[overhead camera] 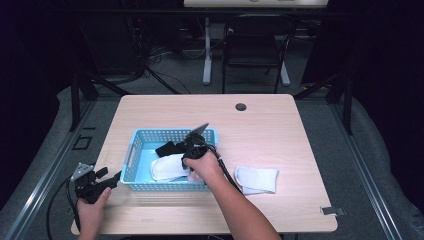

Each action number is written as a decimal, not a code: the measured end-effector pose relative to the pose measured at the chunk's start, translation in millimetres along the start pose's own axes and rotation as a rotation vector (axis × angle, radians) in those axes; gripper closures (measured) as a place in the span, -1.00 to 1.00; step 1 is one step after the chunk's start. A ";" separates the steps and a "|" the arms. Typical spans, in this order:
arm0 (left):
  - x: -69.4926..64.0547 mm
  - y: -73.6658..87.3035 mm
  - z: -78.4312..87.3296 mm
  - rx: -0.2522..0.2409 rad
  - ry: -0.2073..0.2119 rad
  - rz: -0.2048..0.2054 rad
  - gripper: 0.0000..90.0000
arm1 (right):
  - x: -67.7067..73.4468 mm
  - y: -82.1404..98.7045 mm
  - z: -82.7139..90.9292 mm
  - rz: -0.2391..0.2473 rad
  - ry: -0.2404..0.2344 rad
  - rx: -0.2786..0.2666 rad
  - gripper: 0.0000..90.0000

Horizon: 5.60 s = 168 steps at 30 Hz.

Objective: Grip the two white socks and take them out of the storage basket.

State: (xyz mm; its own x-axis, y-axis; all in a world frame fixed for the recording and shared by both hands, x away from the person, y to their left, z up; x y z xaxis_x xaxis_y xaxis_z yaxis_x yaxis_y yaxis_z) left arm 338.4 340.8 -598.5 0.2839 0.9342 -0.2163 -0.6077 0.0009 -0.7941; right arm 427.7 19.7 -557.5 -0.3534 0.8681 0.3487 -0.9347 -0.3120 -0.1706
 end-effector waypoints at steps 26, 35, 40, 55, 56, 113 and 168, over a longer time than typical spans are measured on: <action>-1.1 -0.1 -0.3 -0.005 0.001 -0.001 -0.45 | 30.0 11.7 19.7 0.315 0.107 -0.273 0.93; -0.9 0.1 -0.3 -0.004 0.000 -0.001 -0.45 | 51.5 25.6 41.1 0.461 0.089 -0.433 0.93; -1.0 0.0 -0.4 -0.005 0.000 -0.002 -0.45 | 57.9 32.5 54.1 0.514 0.098 -0.497 0.94; -1.2 0.5 -0.8 0.000 -0.001 -0.001 -0.45 | 54.2 64.1 113.9 0.573 0.072 -0.598 0.94; -1.1 0.5 -0.8 -0.001 -0.001 -0.001 -0.45 | 53.5 65.6 115.9 0.571 0.071 -0.602 0.94; 2.9 1.1 1.9 -0.012 -0.022 0.009 -0.44 | -74.7 175.3 190.8 0.313 0.173 -0.684 0.94; 2.5 1.7 1.9 0.004 -0.019 0.003 -0.44 | -174.8 196.3 114.2 0.017 0.274 -0.664 0.25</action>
State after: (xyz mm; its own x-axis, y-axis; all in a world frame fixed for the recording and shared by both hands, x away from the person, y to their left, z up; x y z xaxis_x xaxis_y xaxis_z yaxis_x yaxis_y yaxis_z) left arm 336.6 343.9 -599.3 0.2681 0.9407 -0.2080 -0.6119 -0.0006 -0.7910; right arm 301.5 -237.4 -546.7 -0.2635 0.9581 0.1119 -0.6774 -0.1012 -0.7286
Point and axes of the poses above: each handheld gripper's, and its own axes: z roughly backward along the jaws, y roughly out of its underside, x roughly to its left, the point moved 3 cm from there along -z, roughly forward along the jaws, and after that the axes turned 5 degrees about x, right-handed, at the moved point
